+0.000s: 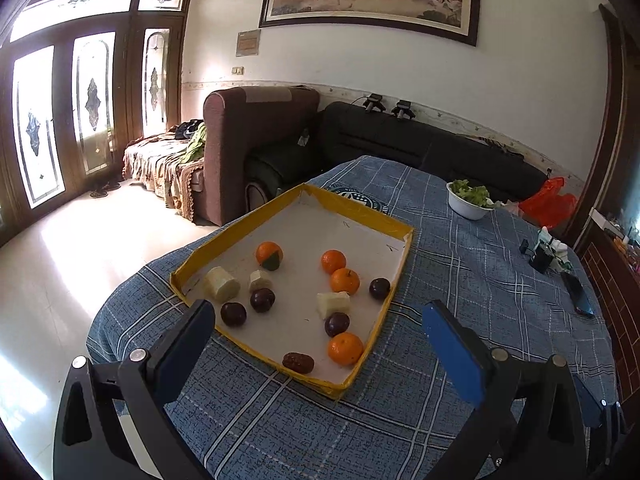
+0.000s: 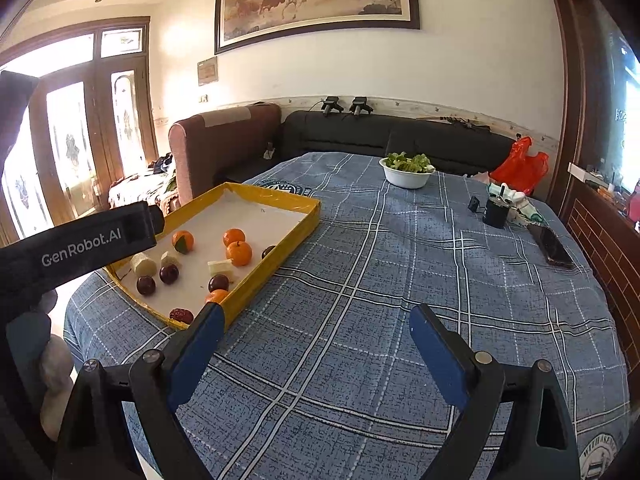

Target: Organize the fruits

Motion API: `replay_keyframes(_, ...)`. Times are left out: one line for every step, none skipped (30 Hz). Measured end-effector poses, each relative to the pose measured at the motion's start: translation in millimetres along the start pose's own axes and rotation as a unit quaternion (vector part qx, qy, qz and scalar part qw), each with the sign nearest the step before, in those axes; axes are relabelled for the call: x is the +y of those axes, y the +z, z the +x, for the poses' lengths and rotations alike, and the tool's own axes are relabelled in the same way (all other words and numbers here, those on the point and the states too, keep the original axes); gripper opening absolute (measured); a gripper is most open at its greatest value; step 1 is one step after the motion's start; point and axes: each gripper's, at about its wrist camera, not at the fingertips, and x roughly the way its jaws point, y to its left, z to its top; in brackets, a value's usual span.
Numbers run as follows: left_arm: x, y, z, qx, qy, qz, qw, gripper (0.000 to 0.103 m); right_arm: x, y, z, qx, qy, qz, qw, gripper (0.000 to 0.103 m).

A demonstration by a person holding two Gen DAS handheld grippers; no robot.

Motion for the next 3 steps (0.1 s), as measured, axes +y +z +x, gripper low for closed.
replay_keyframes(-4.0, 0.1, -3.2, 0.0, -0.01, 0.005, 0.9999, 0.103, -2.2, -1.1, -3.2, -0.002, -0.001, 0.003, 1.0, 0.096)
replay_keyframes(-8.9, 0.5, -5.6, 0.003, -0.019, 0.012, 0.9997, 0.103, -5.4, -2.2, -6.8, -0.004, -0.002, 0.007, 1.0, 0.096)
replay_keyframes(-15.2, 1.7, -7.8, 0.006, -0.029, 0.02, 0.9994, 0.103, -9.4, -2.9, -10.9, -0.007, -0.004, 0.013, 1.0, 0.096)
